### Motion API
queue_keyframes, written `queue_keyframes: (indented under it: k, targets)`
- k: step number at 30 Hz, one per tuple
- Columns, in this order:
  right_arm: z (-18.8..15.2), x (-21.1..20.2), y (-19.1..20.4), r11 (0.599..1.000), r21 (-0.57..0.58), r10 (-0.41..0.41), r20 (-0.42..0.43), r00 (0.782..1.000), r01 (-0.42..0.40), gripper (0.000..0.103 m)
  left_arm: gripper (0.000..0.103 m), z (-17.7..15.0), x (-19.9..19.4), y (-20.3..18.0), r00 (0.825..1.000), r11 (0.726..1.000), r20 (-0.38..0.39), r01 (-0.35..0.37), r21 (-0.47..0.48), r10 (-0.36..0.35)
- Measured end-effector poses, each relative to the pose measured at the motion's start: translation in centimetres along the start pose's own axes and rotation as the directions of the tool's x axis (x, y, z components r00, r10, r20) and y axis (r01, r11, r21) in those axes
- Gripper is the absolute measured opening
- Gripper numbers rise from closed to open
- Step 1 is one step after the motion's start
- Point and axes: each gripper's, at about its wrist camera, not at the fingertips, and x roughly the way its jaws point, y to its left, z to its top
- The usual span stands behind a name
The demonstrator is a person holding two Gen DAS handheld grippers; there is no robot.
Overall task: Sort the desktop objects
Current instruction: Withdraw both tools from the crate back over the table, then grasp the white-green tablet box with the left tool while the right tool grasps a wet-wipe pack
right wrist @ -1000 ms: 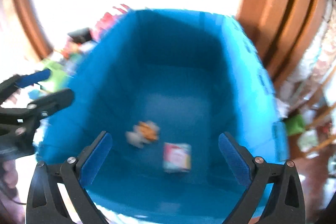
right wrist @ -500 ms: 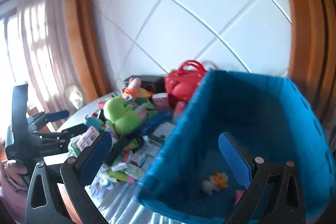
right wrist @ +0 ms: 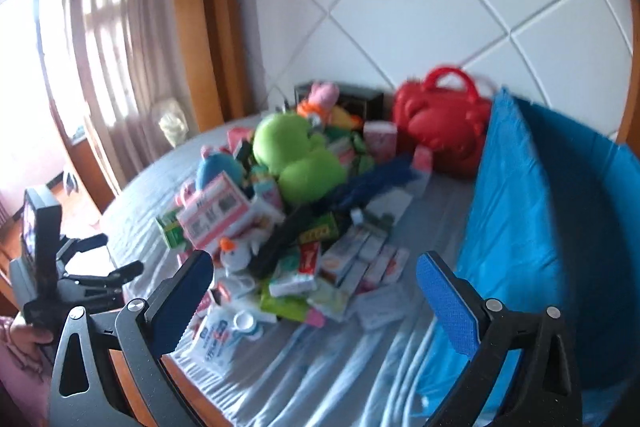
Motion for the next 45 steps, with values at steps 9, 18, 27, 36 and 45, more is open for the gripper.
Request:
queue_keyframes:
  k: [9,18,27,36,45]
  targets:
    - [-5.5,6.8,0.6,0.993,0.111,-0.012,-0.219,0.976,0.037,0.103,0.082,-4.1,7.4,0.2,0.979,0.993,-0.168,0.12,0.018,-0.115]
    - [-9.2,9.7,1.3,0.976,0.193,-0.03,-0.334,0.942,0.1,0.103,0.082,-5.4,12.8,-1.1,0.948,0.957,-0.265,0.23,0.177,-0.179]
    - [-11.9,13.1,6.1,0.976,0.208,0.028,-0.428,0.903,0.068,0.103,0.061,-6.4,13.7,-0.6,0.935,0.935,-0.256,0.297,0.193,-0.244]
    - [-12.9,17.6,12.0,0.984,0.177,0.097,-0.515,0.852,-0.005,0.076,0.061,-7.6,11.4,2.4,0.957,0.971,-0.221,0.213,0.105,-0.186]
    - [-14.2,19.4,13.1,0.983,0.181,0.12,-0.562,0.819,-0.02,0.038,0.061,-7.7,9.5,1.7,0.964,0.974,-0.195,0.202,0.108,-0.178]
